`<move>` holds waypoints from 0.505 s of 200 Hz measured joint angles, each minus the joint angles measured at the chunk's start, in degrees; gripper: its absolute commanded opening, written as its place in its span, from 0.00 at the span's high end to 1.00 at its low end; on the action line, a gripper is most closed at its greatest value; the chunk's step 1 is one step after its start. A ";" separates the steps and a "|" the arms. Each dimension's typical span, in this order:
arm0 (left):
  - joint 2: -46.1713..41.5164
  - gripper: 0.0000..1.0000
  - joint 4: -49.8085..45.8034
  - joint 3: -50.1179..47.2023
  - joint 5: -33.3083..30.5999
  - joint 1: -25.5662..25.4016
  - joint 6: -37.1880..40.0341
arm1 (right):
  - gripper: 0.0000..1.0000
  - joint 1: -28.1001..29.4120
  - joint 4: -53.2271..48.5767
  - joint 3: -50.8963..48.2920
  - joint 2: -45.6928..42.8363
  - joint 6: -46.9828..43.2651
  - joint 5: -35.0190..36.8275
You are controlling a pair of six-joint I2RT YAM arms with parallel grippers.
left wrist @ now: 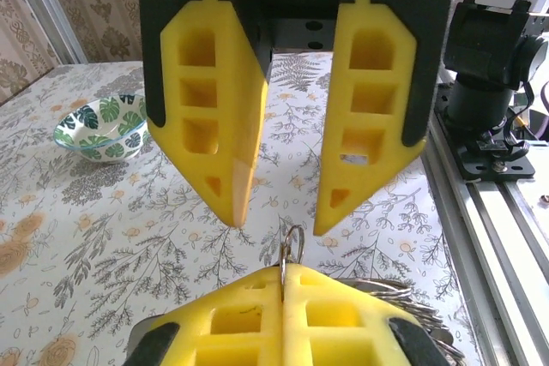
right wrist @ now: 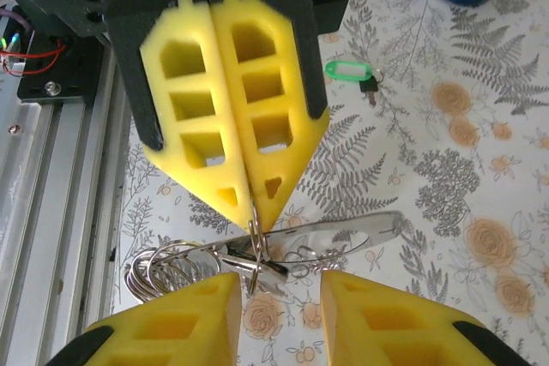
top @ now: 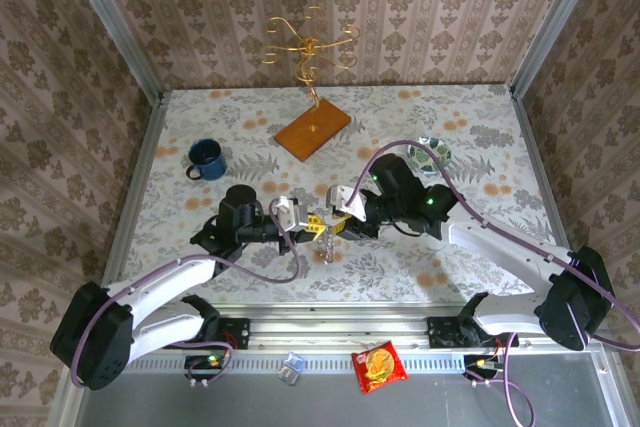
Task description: Put the keys on the keyring
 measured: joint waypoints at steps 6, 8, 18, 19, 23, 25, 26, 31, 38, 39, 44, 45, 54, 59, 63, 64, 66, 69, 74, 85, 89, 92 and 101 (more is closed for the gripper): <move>0.00 1.00 0.39 -0.09 0.00 0.00 -0.02 | 0.73 0.00 0.11 -0.15 0.00 0.46 -0.04; 0.00 1.00 0.52 -0.11 0.00 0.00 -0.02 | 0.73 0.00 0.13 -0.17 0.00 0.42 -0.04; -0.04 1.00 1.11 -0.31 0.00 0.00 -0.07 | 0.76 0.00 0.24 -0.31 0.00 0.92 -0.07; -0.04 1.00 1.14 -0.33 0.00 0.00 -0.09 | 0.76 0.00 0.26 -0.31 -0.02 0.96 -0.07; -0.04 1.00 1.31 -0.37 0.00 0.00 -0.15 | 0.77 0.00 0.33 -0.31 0.00 1.01 -0.11; -0.04 1.00 1.36 -0.39 0.00 0.00 -0.17 | 0.77 0.00 0.35 -0.31 0.00 1.11 -0.15; -0.04 1.00 1.42 -0.39 0.00 0.00 -0.17 | 0.78 0.00 0.35 -0.31 -0.02 1.14 -0.17; -0.04 1.00 1.57 -0.44 -0.02 0.00 -0.24 | 0.80 0.00 0.48 -0.33 0.00 1.27 -0.26; -0.04 1.00 1.81 -0.48 0.00 0.00 -0.39 | 0.83 0.00 0.72 -0.35 0.00 1.46 -0.44; -0.04 1.00 1.84 -0.48 -0.02 0.00 -0.42 | 0.83 0.00 0.76 -0.35 -0.02 1.62 -0.46; -0.04 1.00 2.10 -0.50 -0.02 0.00 -0.46 | 0.85 0.00 0.96 -0.35 -0.02 1.75 -0.61; -0.04 1.00 2.14 -0.50 -0.02 0.00 -0.46 | 0.85 0.00 0.98 -0.35 -0.02 1.95 -0.66; -0.04 1.00 2.49 -0.52 -0.02 0.00 -0.68 | 0.90 0.00 1.20 -0.35 0.00 2.10 -0.92; -0.04 1.00 2.73 -0.52 -0.02 0.00 -0.83 | 0.92 0.00 1.31 -0.35 -0.02 2.34 -1.01; -0.04 1.00 2.86 -0.52 -0.02 0.00 -0.85 | 0.93 0.00 1.42 -0.35 -0.02 2.12 -1.07; -0.04 1.00 2.86 -0.52 -0.02 0.00 -0.87 | 0.94 0.00 1.42 -0.35 -0.02 2.32 -1.07; -0.04 1.00 2.89 -0.52 -0.02 0.00 -0.87 | 0.95 0.00 1.40 -0.35 -0.02 2.43 -1.07; -0.07 1.00 2.99 -0.55 -0.07 0.00 -0.90 | 0.96 0.00 1.42 -0.35 0.00 2.19 -1.14; -0.07 1.00 3.26 -0.59 -0.09 0.00 -0.94 | 0.97 0.00 1.36 -0.35 0.00 2.34 -1.14; -0.15 1.00 3.67 -0.81 -0.28 0.00 -1.05 | 0.99 -0.02 1.36 -0.35 0.00 2.45 -1.09; -0.17 1.00 3.82 -0.87 -0.31 0.00 -1.09 | 1.00 -0.09 1.38 -0.35 0.00 2.32 -1.07; -0.17 1.00 3.98 -0.92 -0.37 0.00 -1.14 | 1.00 -0.09 1.38 -0.35 0.00 2.32 -1.05; -0.17 1.00 4.52 -1.14 -0.46 0.00 -1.36 | 1.00 -0.11 1.40 -0.35 0.04 2.29 -0.98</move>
